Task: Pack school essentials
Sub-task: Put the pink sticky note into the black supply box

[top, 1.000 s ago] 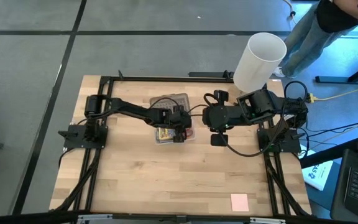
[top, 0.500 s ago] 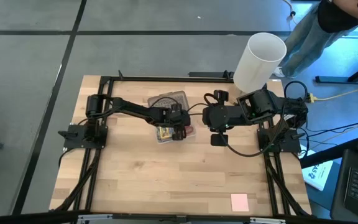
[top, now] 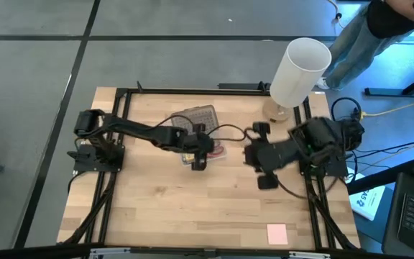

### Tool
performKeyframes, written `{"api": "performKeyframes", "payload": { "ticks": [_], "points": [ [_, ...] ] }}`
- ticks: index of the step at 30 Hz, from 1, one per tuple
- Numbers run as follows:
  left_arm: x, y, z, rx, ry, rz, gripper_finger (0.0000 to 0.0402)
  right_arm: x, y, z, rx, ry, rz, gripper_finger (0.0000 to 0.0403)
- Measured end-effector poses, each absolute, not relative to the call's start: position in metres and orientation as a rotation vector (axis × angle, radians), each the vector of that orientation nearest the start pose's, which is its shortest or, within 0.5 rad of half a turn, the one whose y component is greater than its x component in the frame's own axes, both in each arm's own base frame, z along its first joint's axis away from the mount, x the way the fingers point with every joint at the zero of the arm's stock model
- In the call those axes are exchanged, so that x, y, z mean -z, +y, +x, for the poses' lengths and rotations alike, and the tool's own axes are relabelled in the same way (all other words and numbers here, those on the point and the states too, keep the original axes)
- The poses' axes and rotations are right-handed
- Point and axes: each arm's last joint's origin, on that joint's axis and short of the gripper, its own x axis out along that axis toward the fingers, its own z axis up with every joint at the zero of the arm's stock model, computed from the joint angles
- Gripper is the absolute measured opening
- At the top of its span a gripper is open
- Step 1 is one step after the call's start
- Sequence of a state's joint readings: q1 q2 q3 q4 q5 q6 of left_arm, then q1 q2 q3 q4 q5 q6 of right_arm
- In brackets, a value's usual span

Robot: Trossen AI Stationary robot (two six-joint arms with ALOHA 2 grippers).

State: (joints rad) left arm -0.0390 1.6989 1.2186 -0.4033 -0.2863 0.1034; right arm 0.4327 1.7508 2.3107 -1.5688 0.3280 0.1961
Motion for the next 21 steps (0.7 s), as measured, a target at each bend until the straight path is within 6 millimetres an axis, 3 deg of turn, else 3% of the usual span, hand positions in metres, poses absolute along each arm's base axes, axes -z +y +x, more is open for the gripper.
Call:
{"api": "performKeyframes", "payload": {
  "ticks": [11,21],
  "points": [
    [-0.285,-0.071,0.312,-0.129,0.778,0.206,0.0071,-0.418,0.175,0.254,-0.031,1.11,-0.107,0.0136],
    [-0.301,-0.111,0.283,-0.075,0.729,0.219,0.0071,-0.364,0.211,0.233,0.019,1.356,-0.001,0.0136]
  ]
}}
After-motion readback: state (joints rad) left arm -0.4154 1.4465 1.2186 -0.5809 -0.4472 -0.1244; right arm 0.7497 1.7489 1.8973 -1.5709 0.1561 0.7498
